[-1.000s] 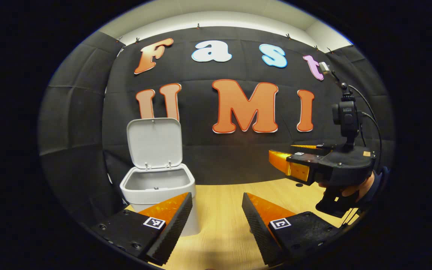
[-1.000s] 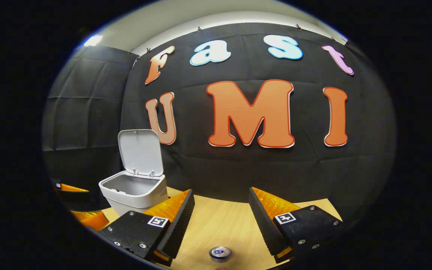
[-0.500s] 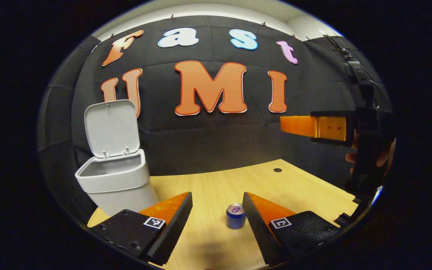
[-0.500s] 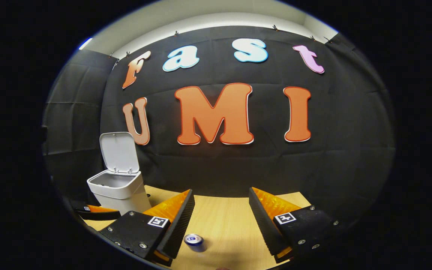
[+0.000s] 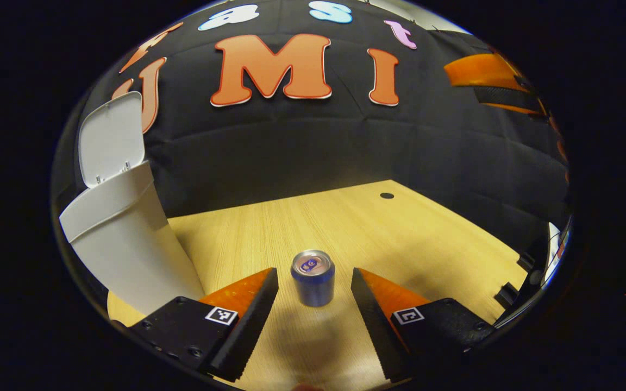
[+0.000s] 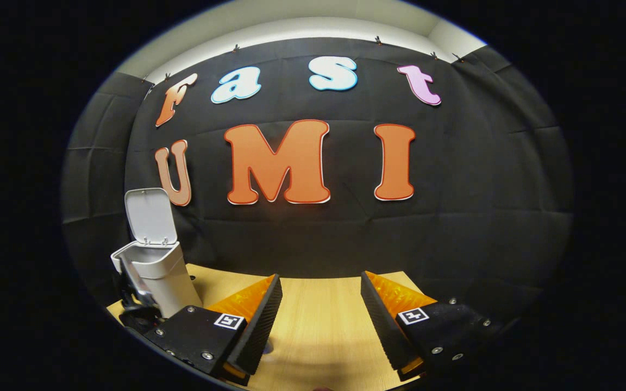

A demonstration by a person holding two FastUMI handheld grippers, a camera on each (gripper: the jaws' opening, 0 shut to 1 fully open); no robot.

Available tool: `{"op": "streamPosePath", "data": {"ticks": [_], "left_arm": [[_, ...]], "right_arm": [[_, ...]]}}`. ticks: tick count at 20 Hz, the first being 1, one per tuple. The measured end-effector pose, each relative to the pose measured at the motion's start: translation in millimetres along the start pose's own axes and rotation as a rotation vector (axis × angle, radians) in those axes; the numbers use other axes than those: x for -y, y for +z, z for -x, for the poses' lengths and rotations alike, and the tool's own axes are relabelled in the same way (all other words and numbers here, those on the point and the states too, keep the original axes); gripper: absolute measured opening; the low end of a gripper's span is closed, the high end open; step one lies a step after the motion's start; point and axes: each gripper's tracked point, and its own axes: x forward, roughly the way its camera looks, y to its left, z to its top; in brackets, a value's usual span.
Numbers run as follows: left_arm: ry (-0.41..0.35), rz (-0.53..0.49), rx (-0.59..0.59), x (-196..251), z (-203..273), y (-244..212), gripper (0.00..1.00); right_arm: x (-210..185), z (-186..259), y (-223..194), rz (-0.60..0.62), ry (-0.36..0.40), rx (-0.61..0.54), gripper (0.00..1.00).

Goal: Press the lid of the desktop garbage bin to open it, pick up the crumpled paper on the desktop and throw it into the bin, then pick up the pop can on the desktop and drop it into the bin, and finally close the garbage bin lid.

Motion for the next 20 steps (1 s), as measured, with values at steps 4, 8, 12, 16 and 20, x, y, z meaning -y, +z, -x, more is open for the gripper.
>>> {"op": "streamPosePath", "data": {"ticks": [4,8,12,16,20], "left_arm": [[0.007,-0.008,-0.047,7.1,-26.3,-17.1,0.88],[0.031,0.006,-0.088,3.6,-48.5,-34.9,0.88],[0.050,0.024,-0.123,0.1,-67.5,-48.2,0.88],[0.063,0.016,-0.167,1.7,-92.8,-61.7,0.89],[0.076,0.009,-0.172,2.7,-111.3,-66.1,0.89]], "right_arm": [[16.4,7.8,-4.3,0.008,-0.032,-0.016,0.87],[26.6,13.7,-5.6,0.014,-0.057,-0.026,0.87],[34.3,19.5,-7.8,0.020,-0.076,-0.036,0.87],[38.8,22.6,-12.9,0.023,-0.085,-0.056,0.87],[40.5,24.6,-18.9,0.041,-0.088,-0.080,0.87]]}}
